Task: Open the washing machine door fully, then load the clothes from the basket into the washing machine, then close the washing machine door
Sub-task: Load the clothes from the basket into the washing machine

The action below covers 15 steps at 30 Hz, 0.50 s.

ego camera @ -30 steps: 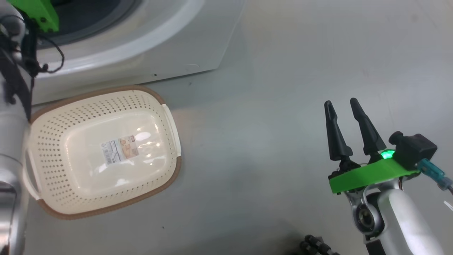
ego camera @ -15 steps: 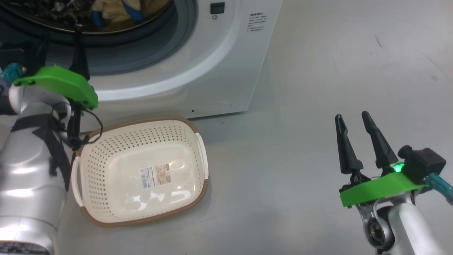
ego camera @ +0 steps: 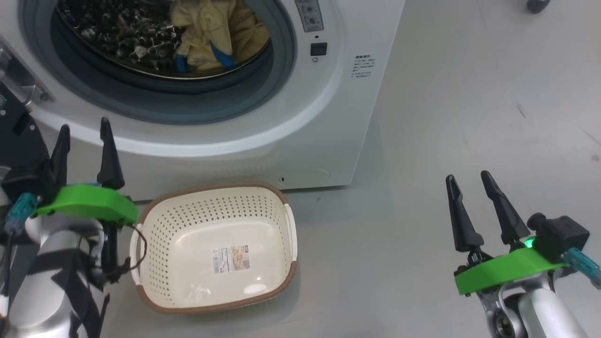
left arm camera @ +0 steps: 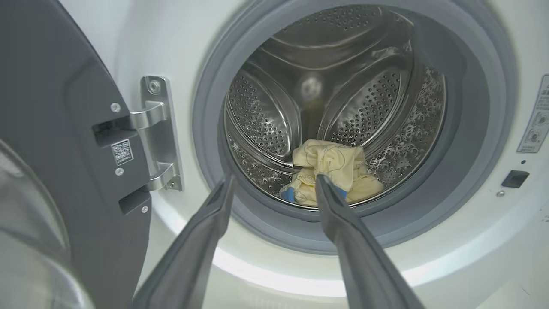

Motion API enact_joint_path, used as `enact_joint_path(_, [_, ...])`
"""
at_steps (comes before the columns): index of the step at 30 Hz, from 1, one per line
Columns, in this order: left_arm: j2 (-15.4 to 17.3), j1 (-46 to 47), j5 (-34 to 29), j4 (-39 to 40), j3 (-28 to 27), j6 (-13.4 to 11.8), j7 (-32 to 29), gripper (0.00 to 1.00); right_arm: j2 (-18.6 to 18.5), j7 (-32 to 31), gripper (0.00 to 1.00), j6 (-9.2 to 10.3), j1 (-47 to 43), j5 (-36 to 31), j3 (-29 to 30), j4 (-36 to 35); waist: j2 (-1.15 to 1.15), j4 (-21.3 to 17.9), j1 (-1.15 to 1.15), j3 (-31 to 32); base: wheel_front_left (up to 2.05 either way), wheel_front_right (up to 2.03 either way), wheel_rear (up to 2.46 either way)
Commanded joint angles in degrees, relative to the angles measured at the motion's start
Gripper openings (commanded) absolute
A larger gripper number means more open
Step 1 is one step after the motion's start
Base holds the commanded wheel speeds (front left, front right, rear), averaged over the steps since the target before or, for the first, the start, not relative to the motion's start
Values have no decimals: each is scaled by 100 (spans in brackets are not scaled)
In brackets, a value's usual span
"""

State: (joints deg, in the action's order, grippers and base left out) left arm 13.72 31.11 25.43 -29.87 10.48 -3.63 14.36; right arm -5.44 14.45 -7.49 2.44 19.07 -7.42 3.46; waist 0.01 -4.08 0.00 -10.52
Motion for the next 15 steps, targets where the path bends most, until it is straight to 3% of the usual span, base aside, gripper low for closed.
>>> enact_joint_path(1, [299, -102, 16, 450, -265, -110, 21, 100, -128, -34, 100, 0, -7, -31, -104, -211, -1, 55, 0, 118, 0, 0, 0])
enact_joint_path(15, [673, -2308, -146, 2557, -529, -809, -124, 100, -163, -96, 100, 0, -285, -28, -208, -251, -1, 90, 0, 436, 0, 0, 0])
